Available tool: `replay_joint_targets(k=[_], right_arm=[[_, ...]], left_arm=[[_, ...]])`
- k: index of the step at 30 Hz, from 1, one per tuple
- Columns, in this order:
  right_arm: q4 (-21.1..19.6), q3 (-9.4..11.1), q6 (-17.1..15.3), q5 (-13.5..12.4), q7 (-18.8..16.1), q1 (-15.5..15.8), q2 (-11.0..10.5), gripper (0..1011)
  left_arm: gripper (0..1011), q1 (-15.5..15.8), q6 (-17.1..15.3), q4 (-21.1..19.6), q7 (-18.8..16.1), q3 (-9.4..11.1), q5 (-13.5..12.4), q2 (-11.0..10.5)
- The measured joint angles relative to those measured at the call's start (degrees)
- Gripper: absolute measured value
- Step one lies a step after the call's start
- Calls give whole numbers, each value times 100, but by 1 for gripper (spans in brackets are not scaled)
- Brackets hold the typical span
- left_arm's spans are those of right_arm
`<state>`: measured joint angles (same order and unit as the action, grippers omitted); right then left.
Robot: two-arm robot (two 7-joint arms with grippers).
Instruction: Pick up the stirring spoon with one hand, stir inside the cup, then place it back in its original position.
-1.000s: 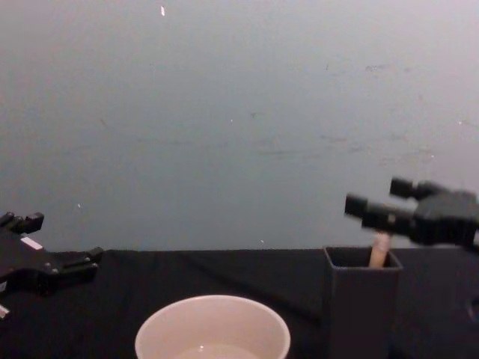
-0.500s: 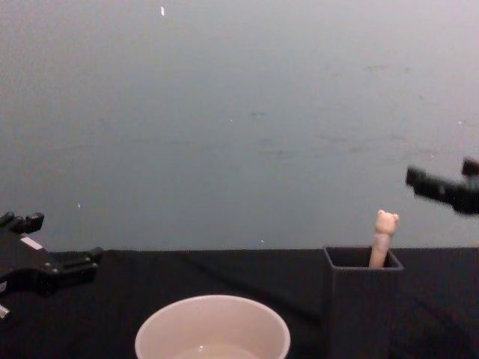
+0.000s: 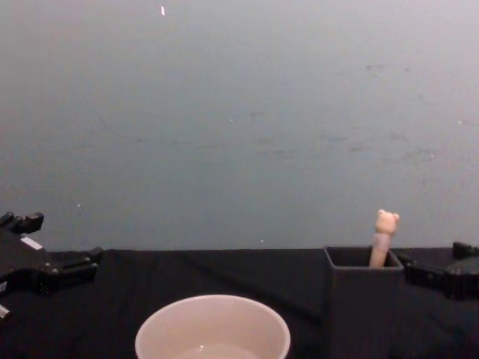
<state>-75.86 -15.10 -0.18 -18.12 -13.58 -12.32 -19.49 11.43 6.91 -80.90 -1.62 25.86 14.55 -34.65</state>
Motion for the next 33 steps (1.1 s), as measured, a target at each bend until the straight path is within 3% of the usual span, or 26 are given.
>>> replay_joint_targets(k=[33], right_arm=[[-34,10,25,-30,23,-9,-22,1000]], left_arm=[[1001,0,0,0,0,0,0,0]])
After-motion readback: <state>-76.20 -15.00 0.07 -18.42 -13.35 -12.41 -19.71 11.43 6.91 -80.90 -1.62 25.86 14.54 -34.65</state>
